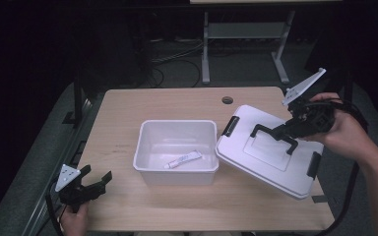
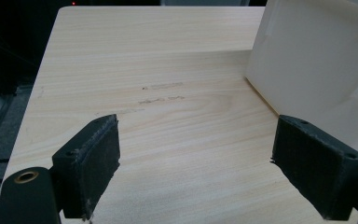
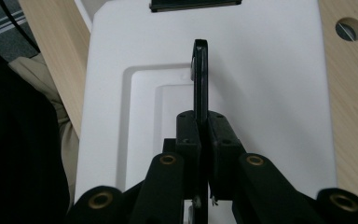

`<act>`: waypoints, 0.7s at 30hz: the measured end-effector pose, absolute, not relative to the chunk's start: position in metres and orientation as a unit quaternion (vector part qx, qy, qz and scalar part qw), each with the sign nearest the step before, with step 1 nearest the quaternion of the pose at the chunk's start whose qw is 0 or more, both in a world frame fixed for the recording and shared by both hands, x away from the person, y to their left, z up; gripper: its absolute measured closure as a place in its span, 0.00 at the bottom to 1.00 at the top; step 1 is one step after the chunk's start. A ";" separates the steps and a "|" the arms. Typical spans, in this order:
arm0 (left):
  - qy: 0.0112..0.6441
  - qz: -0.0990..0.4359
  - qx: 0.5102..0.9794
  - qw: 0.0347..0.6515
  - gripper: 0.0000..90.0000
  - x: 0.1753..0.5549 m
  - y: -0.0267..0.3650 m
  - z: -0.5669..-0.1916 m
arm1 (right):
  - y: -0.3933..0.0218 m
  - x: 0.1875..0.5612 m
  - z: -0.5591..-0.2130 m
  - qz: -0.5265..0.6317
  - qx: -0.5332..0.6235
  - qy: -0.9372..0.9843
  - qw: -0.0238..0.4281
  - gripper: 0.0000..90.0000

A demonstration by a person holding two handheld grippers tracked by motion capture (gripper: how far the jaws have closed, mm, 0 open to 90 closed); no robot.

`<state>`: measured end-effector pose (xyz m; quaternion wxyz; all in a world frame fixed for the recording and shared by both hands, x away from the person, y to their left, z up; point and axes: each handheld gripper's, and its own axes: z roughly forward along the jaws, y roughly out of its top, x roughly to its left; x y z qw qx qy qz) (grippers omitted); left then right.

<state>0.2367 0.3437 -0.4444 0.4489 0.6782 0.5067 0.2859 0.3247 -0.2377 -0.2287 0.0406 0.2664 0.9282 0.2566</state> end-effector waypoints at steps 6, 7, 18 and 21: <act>0.506 0.286 0.678 0.449 0.16 0.237 0.344 -0.444 | -0.223 0.327 -0.225 0.261 0.248 0.932 0.037 0.94; 0.506 0.286 0.678 0.449 0.16 0.237 0.344 -0.444 | -0.217 0.329 -0.223 0.263 0.243 0.933 0.035 0.94; 0.507 0.286 0.678 0.448 0.16 0.237 0.345 -0.444 | -0.183 0.340 -0.221 0.269 0.205 0.941 0.026 0.94; 0.507 0.286 0.677 0.449 0.16 0.237 0.345 -0.444 | -0.172 0.343 -0.223 0.272 0.193 0.942 0.021 0.94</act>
